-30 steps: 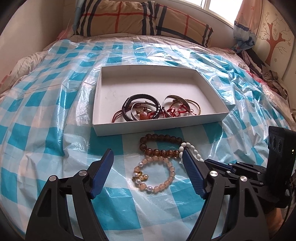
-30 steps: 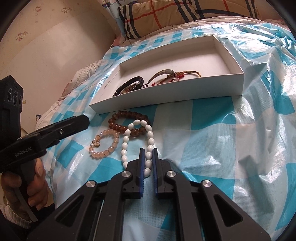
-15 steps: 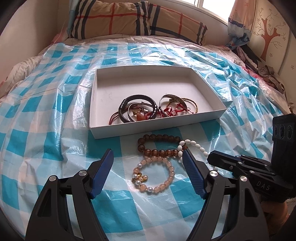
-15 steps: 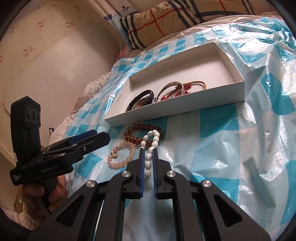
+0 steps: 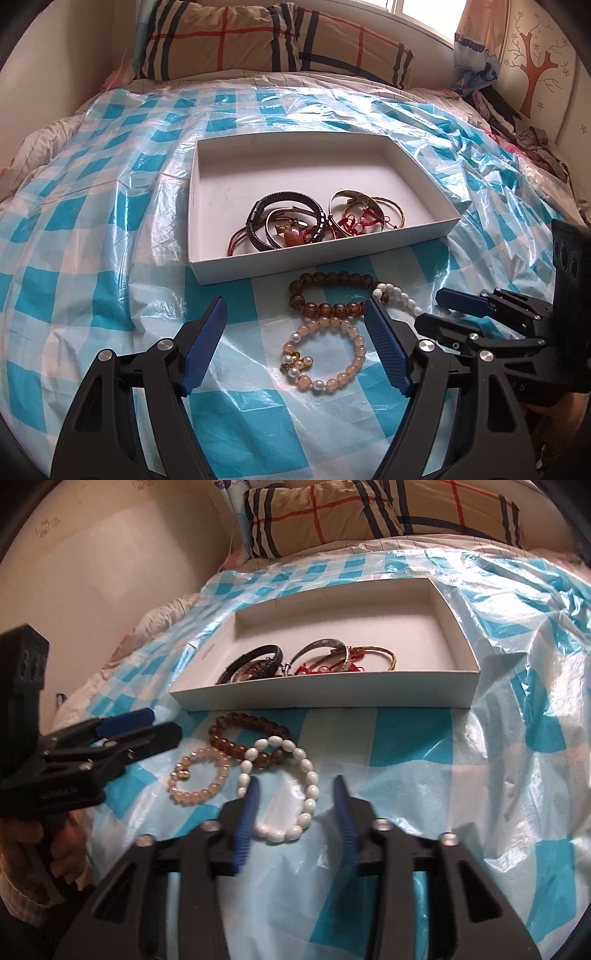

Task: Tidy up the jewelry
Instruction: 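Carry the white bead bracelet into the tray and open the right gripper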

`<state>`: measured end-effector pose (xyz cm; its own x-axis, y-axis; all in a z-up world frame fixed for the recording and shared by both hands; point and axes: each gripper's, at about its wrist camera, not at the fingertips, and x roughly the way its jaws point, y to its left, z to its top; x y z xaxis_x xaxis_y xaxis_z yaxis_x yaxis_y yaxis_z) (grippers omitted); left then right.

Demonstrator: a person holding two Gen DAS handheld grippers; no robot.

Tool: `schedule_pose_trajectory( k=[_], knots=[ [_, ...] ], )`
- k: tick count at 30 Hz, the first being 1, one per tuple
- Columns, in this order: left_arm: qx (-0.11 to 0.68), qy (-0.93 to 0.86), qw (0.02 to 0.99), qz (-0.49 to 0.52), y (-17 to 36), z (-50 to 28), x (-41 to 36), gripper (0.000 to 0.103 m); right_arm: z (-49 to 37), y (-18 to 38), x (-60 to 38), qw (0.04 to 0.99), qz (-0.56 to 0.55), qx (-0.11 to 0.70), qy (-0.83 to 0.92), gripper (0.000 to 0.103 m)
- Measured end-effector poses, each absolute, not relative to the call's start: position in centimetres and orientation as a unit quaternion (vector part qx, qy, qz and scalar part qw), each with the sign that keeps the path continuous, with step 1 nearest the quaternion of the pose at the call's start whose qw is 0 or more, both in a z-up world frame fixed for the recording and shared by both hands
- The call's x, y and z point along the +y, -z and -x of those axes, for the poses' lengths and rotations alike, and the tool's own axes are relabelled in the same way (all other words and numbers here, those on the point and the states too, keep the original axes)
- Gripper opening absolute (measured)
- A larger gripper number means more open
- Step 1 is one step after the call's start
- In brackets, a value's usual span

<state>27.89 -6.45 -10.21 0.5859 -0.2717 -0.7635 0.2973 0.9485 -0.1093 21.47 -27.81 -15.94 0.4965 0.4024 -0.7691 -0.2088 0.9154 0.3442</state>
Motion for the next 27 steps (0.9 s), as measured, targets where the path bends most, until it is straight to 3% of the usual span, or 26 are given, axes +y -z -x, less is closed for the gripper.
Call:
schedule_pose_trajectory(
  k=[5,13,27],
  knots=[
    [0.426,0.158,0.891,-0.014,10.3,-28.3,-6.0,0.072,-21.6,16.9,-26.3,0.854,-0.059,0.480,-0.194,0.008],
    [0.422,0.165,0.891,-0.023,10.4,-28.1,-6.5,0.072,-21.1,15.3,-30.9,0.836,-0.240,0.432,-0.237,0.008],
    [0.396,0.143,0.907,-0.007,9.1,-29.2,-5.5,0.072,-23.0,12.1,-31.8,0.844,-0.267,0.391,-0.252,0.008]
  ],
)
